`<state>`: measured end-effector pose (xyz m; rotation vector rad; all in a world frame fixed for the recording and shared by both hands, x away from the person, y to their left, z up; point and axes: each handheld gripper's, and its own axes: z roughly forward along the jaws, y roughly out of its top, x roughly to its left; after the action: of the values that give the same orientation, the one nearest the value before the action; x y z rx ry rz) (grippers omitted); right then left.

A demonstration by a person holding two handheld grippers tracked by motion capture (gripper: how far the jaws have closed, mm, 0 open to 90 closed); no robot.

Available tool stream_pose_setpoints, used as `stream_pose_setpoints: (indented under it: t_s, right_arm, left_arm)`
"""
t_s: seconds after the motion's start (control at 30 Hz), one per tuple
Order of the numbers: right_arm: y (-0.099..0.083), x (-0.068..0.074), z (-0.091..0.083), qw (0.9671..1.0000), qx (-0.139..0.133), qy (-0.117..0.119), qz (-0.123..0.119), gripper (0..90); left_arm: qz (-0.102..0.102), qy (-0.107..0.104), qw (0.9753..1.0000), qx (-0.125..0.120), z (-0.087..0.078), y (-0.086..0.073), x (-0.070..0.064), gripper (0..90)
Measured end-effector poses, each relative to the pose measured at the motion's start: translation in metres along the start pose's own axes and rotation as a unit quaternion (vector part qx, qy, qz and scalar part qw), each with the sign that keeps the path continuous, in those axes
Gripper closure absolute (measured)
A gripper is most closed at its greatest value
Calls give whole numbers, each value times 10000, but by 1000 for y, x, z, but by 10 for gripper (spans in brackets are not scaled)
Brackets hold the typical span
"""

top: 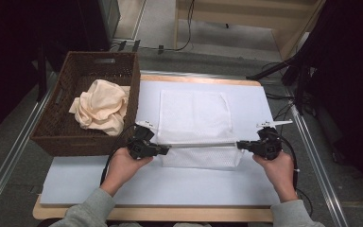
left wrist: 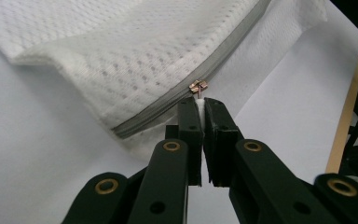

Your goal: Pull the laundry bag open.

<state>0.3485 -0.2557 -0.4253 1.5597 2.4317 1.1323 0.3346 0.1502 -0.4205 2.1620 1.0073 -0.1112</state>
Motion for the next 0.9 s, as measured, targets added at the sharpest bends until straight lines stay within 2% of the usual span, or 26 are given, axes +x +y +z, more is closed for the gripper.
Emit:
stream_pose_setpoints:
  t_s: [0.2,0.43,0.6,0.9]
  right_arm:
    - [1,1,2,10000,62,18,-63,860]
    - [5,4,1,9998,-17,152,-129,860]
    - [7,7,3,9996,23,197,-187,860]
    - [10,8,5,9995,67,158,-279,861]
  left_arm:
    - [10,96,10000,-14,-5,-4,-1,869]
    - [-83,166,9998,-122,-12,-10,2,869]
    - [-141,224,9995,-177,-15,-14,2,869]
    - [-213,351,9990,-189,-20,-20,5,869]
